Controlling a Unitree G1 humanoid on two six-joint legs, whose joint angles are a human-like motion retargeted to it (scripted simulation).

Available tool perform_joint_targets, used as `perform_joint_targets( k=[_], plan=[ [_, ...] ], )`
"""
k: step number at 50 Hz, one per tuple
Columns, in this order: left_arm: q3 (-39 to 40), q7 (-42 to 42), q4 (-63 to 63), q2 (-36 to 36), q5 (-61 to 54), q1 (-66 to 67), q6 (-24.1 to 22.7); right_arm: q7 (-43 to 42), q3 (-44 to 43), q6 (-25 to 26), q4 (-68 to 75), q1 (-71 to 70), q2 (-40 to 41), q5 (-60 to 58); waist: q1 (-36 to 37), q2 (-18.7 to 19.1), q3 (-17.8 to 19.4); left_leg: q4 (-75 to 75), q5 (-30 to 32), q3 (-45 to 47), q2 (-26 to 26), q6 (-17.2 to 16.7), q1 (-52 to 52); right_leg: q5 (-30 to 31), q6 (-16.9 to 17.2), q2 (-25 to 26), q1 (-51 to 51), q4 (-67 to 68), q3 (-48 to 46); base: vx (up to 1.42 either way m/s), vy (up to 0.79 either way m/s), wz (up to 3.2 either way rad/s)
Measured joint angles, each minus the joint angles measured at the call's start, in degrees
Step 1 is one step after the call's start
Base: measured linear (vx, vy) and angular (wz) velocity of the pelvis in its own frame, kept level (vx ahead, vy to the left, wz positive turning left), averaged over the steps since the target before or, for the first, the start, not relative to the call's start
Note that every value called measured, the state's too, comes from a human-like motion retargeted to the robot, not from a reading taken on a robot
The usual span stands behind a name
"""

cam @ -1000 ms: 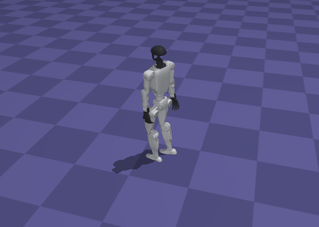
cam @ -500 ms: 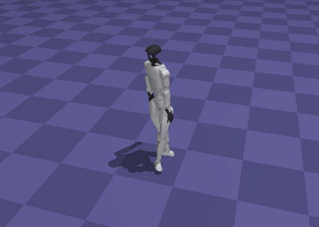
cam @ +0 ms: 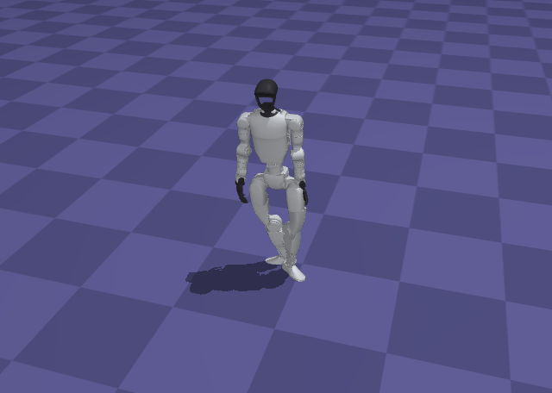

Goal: Upper body actions

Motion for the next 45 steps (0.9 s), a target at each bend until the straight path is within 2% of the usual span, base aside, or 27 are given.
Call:
perform_joint_targets(
  k=[3,5,8,10,12,15,18,22,24,25,27,28,30,33,36,40,45],
  plan=[
    [-3.26,-0.69,0.69,0.17,3.64,-0.22,0.59,-1.23,-0.16,0.33,0.94,0.88,-0.63,-2.73,0.91,0.88,-0.44,0.46,-0.67,-3.41,0.07,0.79,-1.21,2.61,-1.2,-0.9,0.83,1.69,-0.73,-0.07,0.27,0.71],
    [-5.91,-0.84,1.23,0.38,5.87,-0.53,1.04,-2.75,-0.23,0.75,1.96,1.37,-1.15,-3.22,0.66,2.43,-0.27,0.92,-1.1,-5.87,1.08,1.23,-1.74,5.91,-3.67,-1.28,1.54,4.16,-1.34,-0.11,0.28,1.04],
    [-9.76,-2.11,1.21,0.52,10.18,-1.89,2.3,-4.05,-0.86,1.35,3.54,1.23,-2.11,-2.14,-2.37,8.06,1.19,1.9,-1.5,-10.84,5.87,1.64,-2.33,11.84,-11.89,-3.05,0.92,15.0,2.14,-0.14,0.26,1.65],
    [-11.31,-4.26,0.84,0.8,14.01,-3.24,4.22,-4.35,-1.12,1.82,4.57,0.71,-2.97,-1.1,-4.24,10.1,2.75,2.78,-2.17,-12.97,7.05,1.85,-2.15,11.74,-17.2,-9.82,-3.54,30.74,12.16,-0.08,0.32,1.48],
    [-12.3,-7.64,0.26,1.42,18.2,-3.96,6.49,-4.81,-1.39,2.44,5.49,0.51,-3.09,-0.05,-4.67,9.24,3.37,2.6,-1.82,-14.18,5.69,2.43,-2.93,10.61,-16.74,-12.29,-10.27,39.17,24.05,-0.13,0.14,1.08],
    [-13.77,-12.77,0.26,2.16,22.45,-4.56,8.96,-5.54,-2.29,2.94,6.67,0.98,-2.57,1.77,-6.93,8.2,3.46,1.89,-0.39,-17.28,3.83,3.15,-4.39,9.35,-12.19,-7.49,-18.9,42.33,40.82,-0.14,0.09,1.68],
    [-14.31,-14.51,0.11,2.53,22.43,-4.71,9.49,-5.64,-1.95,3.08,6.88,1.57,-1.93,2.53,-8.03,7.68,4.02,1.61,0.61,-19.97,3.04,3.42,-5.13,6.82,-9.57,-3.13,-21.05,36.74,47.52,-0.09,0.03,1.51],
    [-13.46,-13.62,-0.24,2.88,21.07,-4.41,9.04,-6.05,-0.55,3.49,7.0,1.48,-1.28,0.97,-8.94,5.72,4.72,1.18,1.36,-23.78,0.62,3.53,-5.51,2.02,-9.25,1.46,-22.94,24.12,58.58,-0.02,0.01,1.19],
    [-12.75,-12.7,0.07,2.95,20.76,-4.1,8.87,-5.89,-0.04,3.54,6.98,1.38,-1.08,0.07,-9.42,3.96,5.14,0.83,1.57,-25.99,-1.7,3.56,-5.02,1.12,-8.03,3.47,-23.01,17.05,66.75,0.07,-0.02,1.21],
    [-12.51,-12.31,0.37,2.97,20.6,-3.92,8.82,-5.73,0.11,3.51,6.9,1.38,-0.98,-0.31,-9.62,3.02,5.41,0.6,1.64,-27.13,-3.02,3.61,-4.55,1.18,-7.22,4.33,-22.76,13.52,70.92,0.12,-0.04,1.28],
    [-12.52,-12.19,1.42,3.15,20.54,-3.58,9.09,-5.13,0.05,3.39,6.57,1.56,-0.77,-0.93,-9.39,0.89,5.87,0.07,1.79,-29.2,-5.95,3.69,-3.2,9.0,-4.27,4.69,-21.48,7.98,77.43,0.15,-0.06,0.99],
    [-12.54,-12.34,2.13,3.35,20.71,-3.51,9.44,-4.68,0.02,3.35,6.46,1.64,-0.64,-1.28,-8.19,0.47,5.57,-0.12,1.84,-29.35,-6.25,3.5,-2.92,7.43,-3.55,4.79,-20.79,8.36,78.86,0.2,-0.07,0.67],
    [-12.76,-12.6,3.32,3.43,21.84,-3.28,10.52,-3.32,-0.83,3.68,6.32,1.75,-0.48,-2.05,-7.03,-0.03,4.82,-0.18,1.89,-31.57,-7.27,3.52,-2.69,8.52,-4.91,3.31,-20.63,7.44,69.67,0.22,-0.06,0.72],
    [-11.43,-10.06,4.09,1.84,21.6,-2.41,10.18,-2.23,-2.35,4.22,5.02,1.31,-0.13,-2.61,-2.21,0.61,3.79,0.16,1.38,-31.32,-6.32,3.15,-2.83,8.58,-4.76,4.46,-19.02,5.28,73.68,0.12,-0.07,0.16],
    [-9.65,-10.6,3.41,0.87,19.57,-0.27,8.2,-1.97,-1.73,3.28,3.17,0.69,0.24,-1.63,-4.09,1.77,2.96,0.76,1.14,-34.83,-5.65,2.97,-2.82,8.79,-4.57,4.16,-16.57,2.75,70.19,0.15,-0.07,0.92],
    [-7.86,-12.81,2.52,0.11,20.49,1.94,8.67,-1.13,-0.08,2.86,1.73,-0.11,0.68,-0.19,-6.78,3.42,0.75,1.72,0.94,-38.64,-4.71,2.58,-3.81,9.54,-5.13,4.43,-14.75,-0.15,66.31,0.18,-0.04,0.8],
    [-9.79,-10.83,1.98,0.6,21.27,-0.87,8.88,-0.16,-0.06,2.45,1.3,-1.75,0.86,2.52,-4.75,3.14,1.32,4.43,2.08,-41.65,-4.72,2.17,-7.12,8.74,-5.8,3.39,-13.31,-1.38,60.56,-0.06,-0.02,0.8]
  ],
)
